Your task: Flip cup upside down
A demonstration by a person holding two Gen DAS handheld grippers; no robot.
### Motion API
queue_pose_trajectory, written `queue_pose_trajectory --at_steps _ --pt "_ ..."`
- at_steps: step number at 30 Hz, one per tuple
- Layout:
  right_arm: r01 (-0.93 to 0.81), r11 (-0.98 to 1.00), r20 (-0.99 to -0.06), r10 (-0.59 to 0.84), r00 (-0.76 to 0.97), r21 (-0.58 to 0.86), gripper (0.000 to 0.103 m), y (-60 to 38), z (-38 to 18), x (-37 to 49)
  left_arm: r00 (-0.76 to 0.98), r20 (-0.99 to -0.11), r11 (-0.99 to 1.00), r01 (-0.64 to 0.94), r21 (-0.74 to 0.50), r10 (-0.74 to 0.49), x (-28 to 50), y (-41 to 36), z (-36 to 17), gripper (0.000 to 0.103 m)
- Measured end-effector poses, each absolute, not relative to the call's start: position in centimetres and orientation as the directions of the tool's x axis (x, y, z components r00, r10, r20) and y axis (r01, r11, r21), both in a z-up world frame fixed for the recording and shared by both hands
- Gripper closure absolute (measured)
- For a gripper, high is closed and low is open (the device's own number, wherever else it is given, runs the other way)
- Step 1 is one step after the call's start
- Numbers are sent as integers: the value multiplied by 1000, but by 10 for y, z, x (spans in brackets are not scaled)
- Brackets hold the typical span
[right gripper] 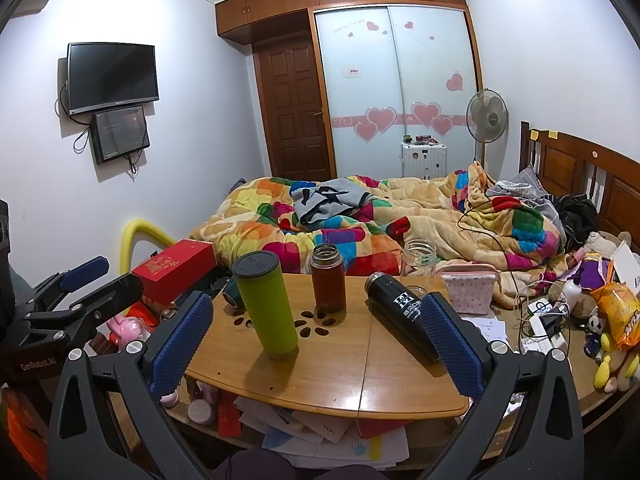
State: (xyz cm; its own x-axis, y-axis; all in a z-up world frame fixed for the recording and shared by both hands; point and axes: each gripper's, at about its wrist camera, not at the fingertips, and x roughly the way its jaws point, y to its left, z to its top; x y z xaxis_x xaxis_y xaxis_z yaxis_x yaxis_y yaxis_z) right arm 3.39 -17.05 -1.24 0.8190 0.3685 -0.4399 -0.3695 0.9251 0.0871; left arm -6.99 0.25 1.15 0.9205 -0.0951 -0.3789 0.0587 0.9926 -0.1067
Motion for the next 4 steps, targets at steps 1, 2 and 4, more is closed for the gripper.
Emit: queue_pose_trajectory --at_steps 1,2,4 --pt "-370 925 -439 368 819 86 0 -171 -12 34 921 -377 992 55 -110 -93 -70 3 11 0" --pt "-370 925 -440 368 819 85 0 -171 -12 34 922 -377 992 54 -112 -92 -70 3 11 0" --pt "-369 925 -440 368 819 87 0 -171 -12 34 921 -378 992 54 -117 -95 -70 4 11 0"
